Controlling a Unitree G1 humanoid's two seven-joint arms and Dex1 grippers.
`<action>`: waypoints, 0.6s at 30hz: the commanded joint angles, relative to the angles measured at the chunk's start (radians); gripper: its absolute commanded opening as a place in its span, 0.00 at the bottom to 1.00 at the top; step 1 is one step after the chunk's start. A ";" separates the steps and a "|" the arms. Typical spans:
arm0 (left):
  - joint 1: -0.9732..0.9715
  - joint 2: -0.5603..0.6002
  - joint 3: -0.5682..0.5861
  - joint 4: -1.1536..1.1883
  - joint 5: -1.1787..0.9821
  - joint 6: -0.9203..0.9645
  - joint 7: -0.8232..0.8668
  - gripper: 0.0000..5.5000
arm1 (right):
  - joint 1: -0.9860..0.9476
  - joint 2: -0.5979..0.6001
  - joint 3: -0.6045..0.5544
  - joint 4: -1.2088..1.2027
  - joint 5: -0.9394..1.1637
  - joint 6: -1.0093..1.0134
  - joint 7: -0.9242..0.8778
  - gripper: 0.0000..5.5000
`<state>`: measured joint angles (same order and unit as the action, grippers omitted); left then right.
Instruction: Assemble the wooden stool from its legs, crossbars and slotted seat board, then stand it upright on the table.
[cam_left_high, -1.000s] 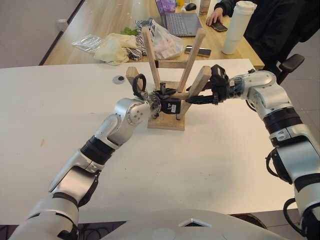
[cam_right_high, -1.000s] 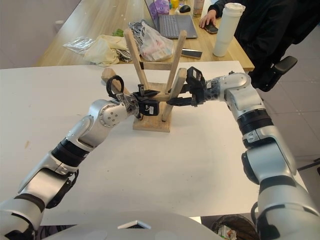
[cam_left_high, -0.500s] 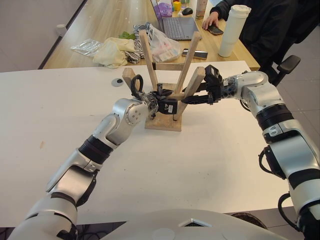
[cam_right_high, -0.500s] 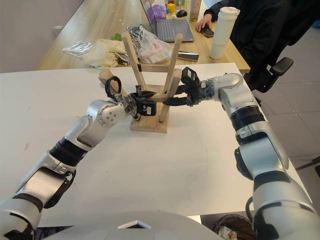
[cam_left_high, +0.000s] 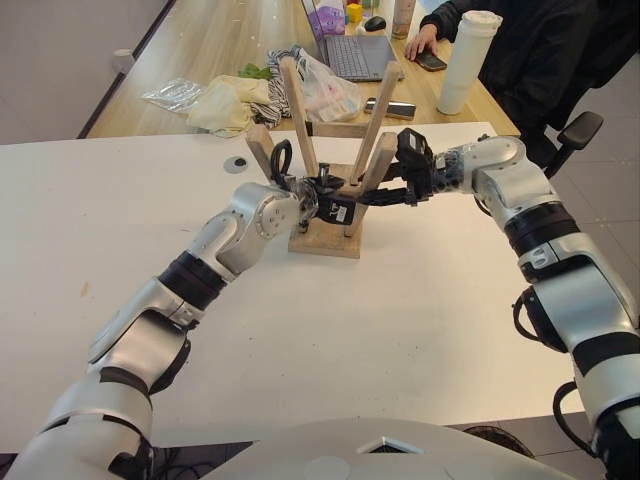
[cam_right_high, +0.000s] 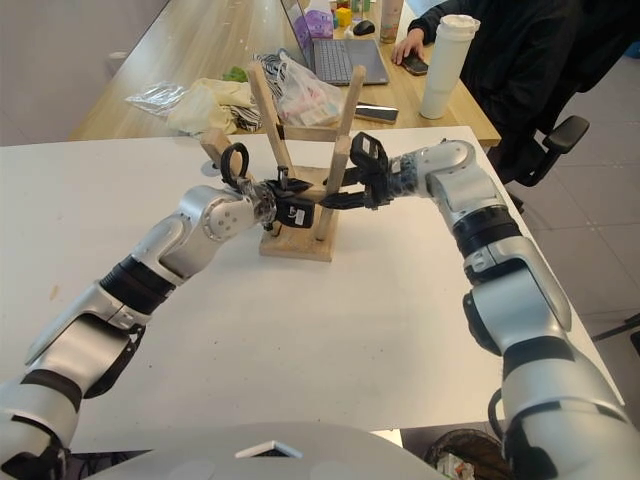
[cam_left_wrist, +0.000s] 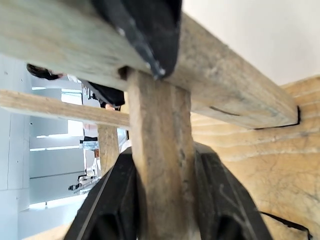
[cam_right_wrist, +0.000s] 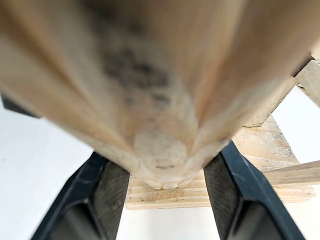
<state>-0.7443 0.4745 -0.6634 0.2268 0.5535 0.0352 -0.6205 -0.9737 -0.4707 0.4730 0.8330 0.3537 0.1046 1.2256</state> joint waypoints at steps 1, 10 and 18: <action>0.051 -0.136 -0.294 0.112 0.100 -0.212 -0.175 0.22 | 0.078 0.200 0.265 0.167 -0.357 0.056 -0.107 0.37; 0.112 -0.002 -0.077 -0.184 -0.111 -0.059 -0.235 0.33 | 0.114 0.089 0.164 0.131 -0.258 0.042 -0.052 0.37; 0.013 0.165 0.310 -0.519 -0.502 0.306 -0.505 0.55 | 0.134 -0.008 0.087 -0.008 -0.172 0.034 0.041 0.37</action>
<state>-0.6821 0.5849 -0.4653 -0.1907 0.1910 0.2353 -1.0180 -0.9640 -0.4800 0.4765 0.8021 0.3405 0.0568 1.2300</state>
